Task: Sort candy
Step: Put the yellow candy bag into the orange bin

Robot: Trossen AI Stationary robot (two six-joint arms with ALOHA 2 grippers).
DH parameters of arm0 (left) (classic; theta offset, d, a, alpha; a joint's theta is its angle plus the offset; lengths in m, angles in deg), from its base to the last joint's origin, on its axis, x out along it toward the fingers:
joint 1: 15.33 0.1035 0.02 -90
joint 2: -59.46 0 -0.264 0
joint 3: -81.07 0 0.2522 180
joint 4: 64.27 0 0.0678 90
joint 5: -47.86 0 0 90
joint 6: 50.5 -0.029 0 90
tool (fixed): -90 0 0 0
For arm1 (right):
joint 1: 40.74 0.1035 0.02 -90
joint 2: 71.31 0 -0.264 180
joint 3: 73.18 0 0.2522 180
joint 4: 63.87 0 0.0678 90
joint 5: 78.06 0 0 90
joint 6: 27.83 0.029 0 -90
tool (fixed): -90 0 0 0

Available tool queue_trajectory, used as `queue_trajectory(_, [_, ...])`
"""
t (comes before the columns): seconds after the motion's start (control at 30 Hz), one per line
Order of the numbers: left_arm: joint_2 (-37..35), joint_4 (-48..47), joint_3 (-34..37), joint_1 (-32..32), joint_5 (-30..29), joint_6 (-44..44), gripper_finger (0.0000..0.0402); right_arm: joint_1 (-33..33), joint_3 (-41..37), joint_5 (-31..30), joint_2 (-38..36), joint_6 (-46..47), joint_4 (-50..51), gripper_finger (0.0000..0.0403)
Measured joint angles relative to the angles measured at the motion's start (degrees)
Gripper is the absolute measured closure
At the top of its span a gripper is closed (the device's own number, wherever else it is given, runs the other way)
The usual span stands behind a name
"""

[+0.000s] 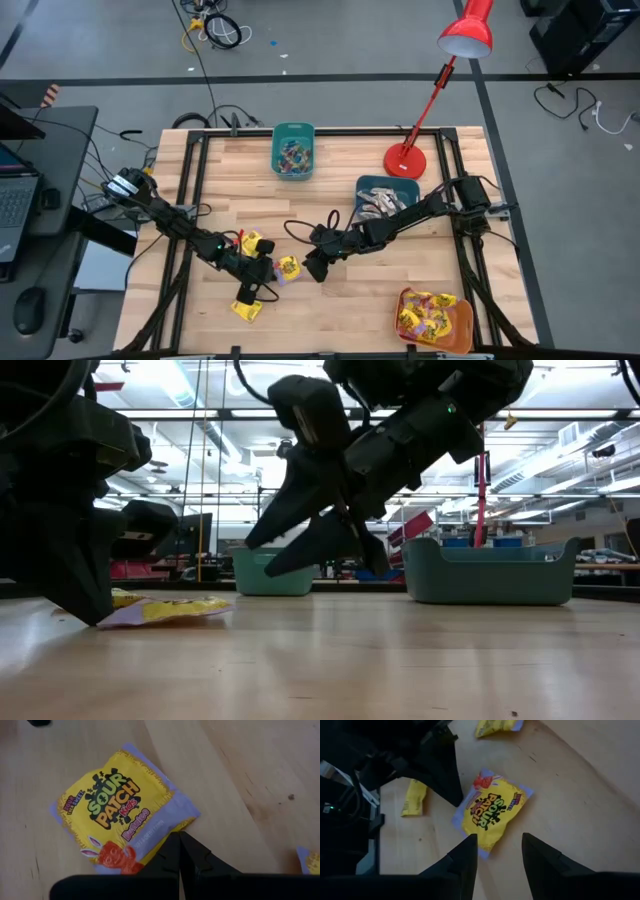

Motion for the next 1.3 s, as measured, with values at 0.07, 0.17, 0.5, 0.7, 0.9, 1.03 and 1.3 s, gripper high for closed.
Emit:
queue_trajectory(0.07, [0.0,1.7,0.8,0.2,0.0,0.0,0.0401,0.0,0.0,0.0,0.8,0.1,-0.6,0.026])
queue_trajectory(0.17, [0.0,3.7,2.1,0.3,-0.2,0.3,0.0401,0.0,0.0,0.1,2.8,0.6,-2.5,0.0252])
queue_trajectory(0.5, [0.0,9.0,5.0,0.4,-1.1,0.8,0.0401,-0.4,5.2,2.1,10.0,0.0,-6.2,0.0242])
queue_trajectory(0.7, [0.0,9.1,5.0,0.6,-1.1,0.7,0.0401,-0.5,11.7,4.3,13.7,-2.6,-5.3,0.0242])
queue_trajectory(0.9, [0.0,9.3,5.0,0.6,-1.5,0.7,0.0401,-1.0,13.0,4.6,13.8,-4.2,-2.2,0.0247])
queue_trajectory(1.03, [0.1,9.9,5.1,0.7,-1.6,0.7,0.0401,-1.4,13.2,3.4,13.7,-5.0,1.3,0.0282])
queue_trajectory(1.3, [0.1,10.5,5.1,0.7,-1.8,0.9,0.0401,-1.4,13.2,1.6,13.6,-10.1,3.3,0.0394])
